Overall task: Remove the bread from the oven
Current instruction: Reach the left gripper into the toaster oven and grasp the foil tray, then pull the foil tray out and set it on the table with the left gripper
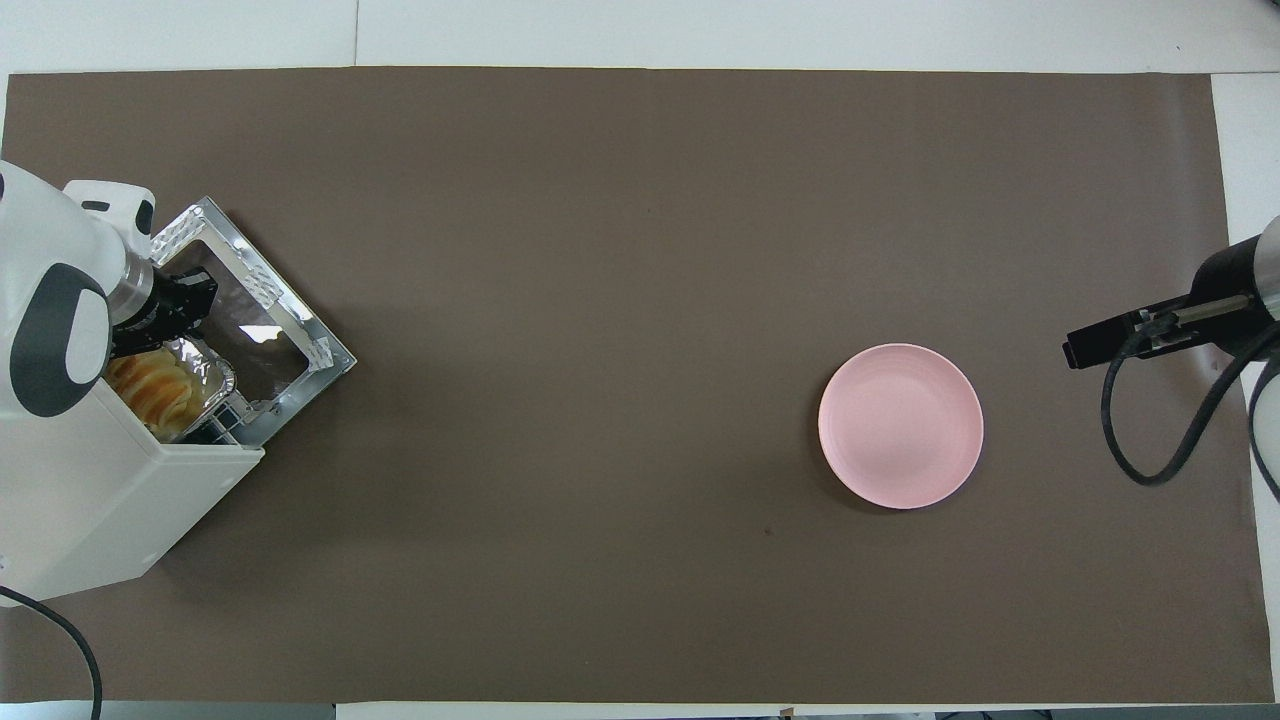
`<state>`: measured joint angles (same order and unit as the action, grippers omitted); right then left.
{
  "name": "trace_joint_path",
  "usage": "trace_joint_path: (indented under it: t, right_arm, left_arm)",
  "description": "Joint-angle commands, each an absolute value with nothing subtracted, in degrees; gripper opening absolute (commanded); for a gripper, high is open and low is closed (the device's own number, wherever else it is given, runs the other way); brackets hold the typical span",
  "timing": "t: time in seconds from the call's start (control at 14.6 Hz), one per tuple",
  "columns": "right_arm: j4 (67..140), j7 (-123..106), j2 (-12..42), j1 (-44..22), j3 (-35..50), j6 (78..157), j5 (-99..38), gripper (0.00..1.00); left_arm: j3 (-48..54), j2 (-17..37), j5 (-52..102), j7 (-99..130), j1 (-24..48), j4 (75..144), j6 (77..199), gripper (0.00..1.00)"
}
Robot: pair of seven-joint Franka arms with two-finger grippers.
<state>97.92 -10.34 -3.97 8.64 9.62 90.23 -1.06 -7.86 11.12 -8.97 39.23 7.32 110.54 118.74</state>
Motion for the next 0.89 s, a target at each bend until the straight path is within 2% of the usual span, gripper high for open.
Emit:
trace_joint_path:
  t: [0.0,0.41,0.61,0.82]
  right_arm:
    - [98.8,-9.8,-4.7,9.1,10.0,90.4,-0.6,1.00]
    - [98.8,-9.8,-4.8,9.1,10.0,90.4,-0.6,1.00]
    - [98.8,-9.8,-4.7,9.1,10.0,90.4,-0.6,1.00]
    - [98.8,-9.8,-4.7,9.2,9.9,90.4,-0.6,1.00]
  left_arm:
    - [-7.5,13.9,-9.8,38.4,12.0,104.3,119.7,0.00]
    - [-7.5,19.4,-0.3,38.1,26.9,94.8,119.1,0.00]
    - [-7.4,19.8,0.1,37.9,36.8,96.4,119.0,0.00]
    - [-7.3,23.7,1.1,37.2,42.8,97.0,121.1,0.00]
